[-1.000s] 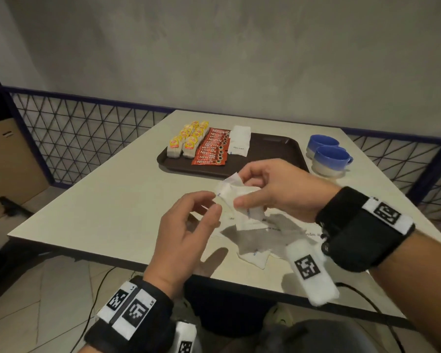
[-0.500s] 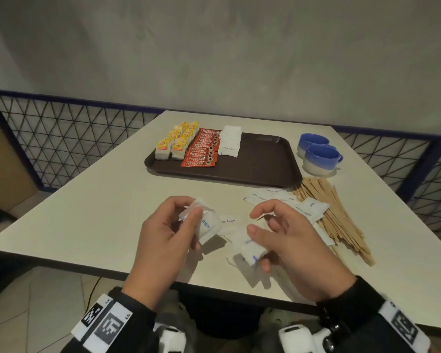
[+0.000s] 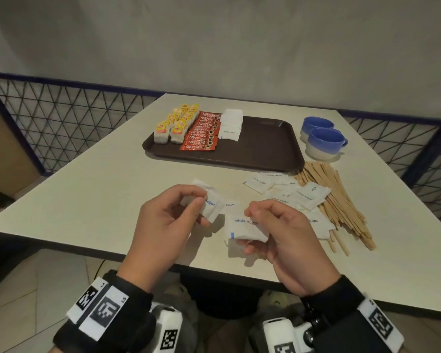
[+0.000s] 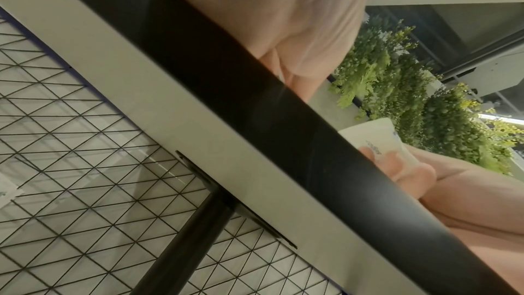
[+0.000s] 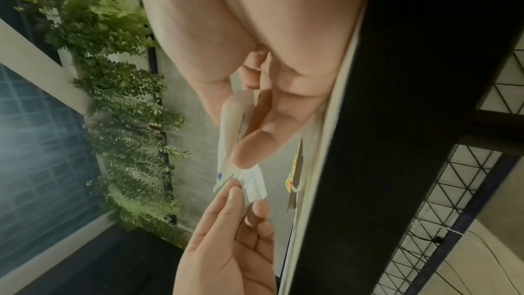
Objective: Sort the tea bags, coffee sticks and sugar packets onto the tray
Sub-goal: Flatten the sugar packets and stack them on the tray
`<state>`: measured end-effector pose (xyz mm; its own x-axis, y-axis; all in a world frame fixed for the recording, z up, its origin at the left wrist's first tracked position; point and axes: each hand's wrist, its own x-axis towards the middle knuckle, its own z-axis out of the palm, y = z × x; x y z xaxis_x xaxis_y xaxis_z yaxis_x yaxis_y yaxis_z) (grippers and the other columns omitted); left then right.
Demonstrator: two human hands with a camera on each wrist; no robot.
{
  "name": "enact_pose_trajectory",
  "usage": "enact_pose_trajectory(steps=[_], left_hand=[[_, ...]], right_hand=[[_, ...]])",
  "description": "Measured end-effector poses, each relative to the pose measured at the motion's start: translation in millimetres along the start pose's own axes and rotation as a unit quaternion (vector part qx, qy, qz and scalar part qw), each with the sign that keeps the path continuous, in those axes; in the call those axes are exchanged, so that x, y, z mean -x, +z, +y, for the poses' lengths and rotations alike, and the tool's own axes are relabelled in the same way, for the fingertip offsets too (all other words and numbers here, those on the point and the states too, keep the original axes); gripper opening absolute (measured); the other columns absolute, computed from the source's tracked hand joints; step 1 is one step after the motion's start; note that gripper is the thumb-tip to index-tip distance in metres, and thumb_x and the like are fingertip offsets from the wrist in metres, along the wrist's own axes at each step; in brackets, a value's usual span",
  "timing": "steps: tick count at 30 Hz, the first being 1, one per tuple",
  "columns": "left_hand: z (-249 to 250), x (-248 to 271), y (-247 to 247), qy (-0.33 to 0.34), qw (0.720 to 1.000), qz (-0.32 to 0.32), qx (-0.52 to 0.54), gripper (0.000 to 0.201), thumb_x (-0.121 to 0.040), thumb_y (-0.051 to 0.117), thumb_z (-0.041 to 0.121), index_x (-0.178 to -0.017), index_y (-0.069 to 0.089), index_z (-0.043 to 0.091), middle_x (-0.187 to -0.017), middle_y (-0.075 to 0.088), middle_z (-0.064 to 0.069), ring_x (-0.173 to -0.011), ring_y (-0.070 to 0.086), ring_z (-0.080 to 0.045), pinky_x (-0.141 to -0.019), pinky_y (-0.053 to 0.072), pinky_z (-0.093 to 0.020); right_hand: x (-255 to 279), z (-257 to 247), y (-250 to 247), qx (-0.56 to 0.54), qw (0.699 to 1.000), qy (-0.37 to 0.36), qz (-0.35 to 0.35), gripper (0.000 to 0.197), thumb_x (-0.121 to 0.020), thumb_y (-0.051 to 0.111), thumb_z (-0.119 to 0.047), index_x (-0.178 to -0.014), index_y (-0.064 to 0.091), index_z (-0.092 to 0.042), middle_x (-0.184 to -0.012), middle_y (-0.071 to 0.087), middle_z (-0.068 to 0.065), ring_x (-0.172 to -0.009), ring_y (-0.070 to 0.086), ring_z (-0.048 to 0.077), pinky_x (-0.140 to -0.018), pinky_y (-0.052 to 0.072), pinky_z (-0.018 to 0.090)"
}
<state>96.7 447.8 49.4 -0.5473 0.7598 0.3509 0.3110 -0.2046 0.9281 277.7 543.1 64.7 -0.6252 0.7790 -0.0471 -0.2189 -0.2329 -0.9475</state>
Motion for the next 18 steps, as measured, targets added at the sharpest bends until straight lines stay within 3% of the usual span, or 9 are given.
enact_pose_trajectory(steps=[2, 4, 7, 9, 13, 16, 18], left_hand=[[-0.5, 0.8, -0.9, -0.015, 1.0, -0.004, 0.004, 0.025, -0.1, 0.064, 0.008, -0.098, 0.078, 0.028, -0.084, 0.076, -0.002, -0.078, 0.075, -0.026, -0.085, 0.061, -0.052], [0.6, 1.6, -1.6, -0.028, 0.999, -0.02, 0.011, 0.03, -0.099, 0.062, 0.003, -0.098, 0.08, 0.027, -0.084, 0.077, -0.003, -0.079, 0.075, -0.026, -0.082, 0.06, -0.044], [3.0, 2.5, -0.9, -0.038, 0.998, -0.056, 0.016, 0.034, -0.097, 0.062, -0.003, -0.101, 0.08, 0.025, -0.086, 0.078, -0.003, -0.081, 0.076, -0.024, -0.079, 0.057, -0.033], [3.9, 2.1, 0.1, -0.038, 0.997, -0.069, 0.022, 0.036, -0.094, 0.063, -0.008, -0.107, 0.078, 0.022, -0.095, 0.08, 0.0, -0.082, 0.077, -0.022, -0.081, 0.057, -0.032], [3.3, 0.3, 0.7, -0.041, 0.993, -0.102, 0.04, 0.041, -0.094, 0.062, -0.011, -0.117, 0.074, 0.02, -0.111, 0.079, 0.001, -0.096, 0.077, -0.024, -0.089, 0.06, -0.036], [4.0, -0.7, -1.5, -0.046, 0.988, -0.134, 0.053, 0.041, -0.095, 0.06, -0.011, -0.123, 0.071, 0.017, -0.105, 0.08, -0.006, -0.096, 0.076, -0.027, -0.085, 0.061, -0.033], [7.5, -0.1, -0.8, -0.052, 0.986, -0.144, 0.06, 0.037, -0.094, 0.068, -0.002, -0.125, 0.069, 0.018, -0.098, 0.08, -0.007, -0.089, 0.077, -0.025, -0.08, 0.061, -0.029]], right_hand=[[1.2, 1.9, -0.8, 0.015, 1.0, -0.011, -0.006, 0.02, -0.083, 0.071, -0.016, -0.097, 0.069, -0.002, -0.09, 0.067, 0.032, -0.063, 0.065, 0.036, -0.05, 0.055, 0.035], [1.0, 5.8, -2.1, 0.02, 1.0, -0.024, 0.002, 0.017, -0.081, 0.074, -0.01, -0.097, 0.072, -0.009, -0.092, 0.059, 0.037, -0.058, 0.062, 0.033, -0.054, 0.053, 0.037], [-0.4, 11.4, -0.8, 0.038, 0.997, -0.058, 0.033, 0.024, -0.072, 0.079, -0.018, -0.095, 0.073, -0.016, -0.091, 0.055, 0.038, -0.053, 0.051, 0.029, -0.049, 0.046, 0.031], [-0.4, 14.0, 1.7, 0.051, 0.994, -0.081, 0.048, 0.023, -0.075, 0.08, -0.018, -0.096, 0.071, -0.019, -0.094, 0.056, 0.039, -0.055, 0.047, 0.031, -0.047, 0.044, 0.031], [-1.1, 15.4, 6.5, 0.076, 0.991, -0.098, 0.058, 0.026, -0.084, 0.077, -0.003, -0.105, 0.066, -0.015, -0.1, 0.071, 0.015, -0.061, 0.057, 0.04, -0.046, 0.047, 0.033], [-1.4, 14.4, 10.3, 0.117, 0.985, -0.104, 0.075, 0.032, -0.083, 0.079, -0.004, -0.107, 0.067, -0.022, -0.102, 0.07, 0.007, -0.07, 0.071, 0.037, -0.047, 0.055, 0.036], [-0.2, 14.0, 13.7, 0.149, 0.98, -0.109, 0.075, 0.036, -0.083, 0.081, -0.006, -0.107, 0.066, -0.028, -0.097, 0.071, -0.001, -0.075, 0.074, 0.03, -0.051, 0.06, 0.039]])
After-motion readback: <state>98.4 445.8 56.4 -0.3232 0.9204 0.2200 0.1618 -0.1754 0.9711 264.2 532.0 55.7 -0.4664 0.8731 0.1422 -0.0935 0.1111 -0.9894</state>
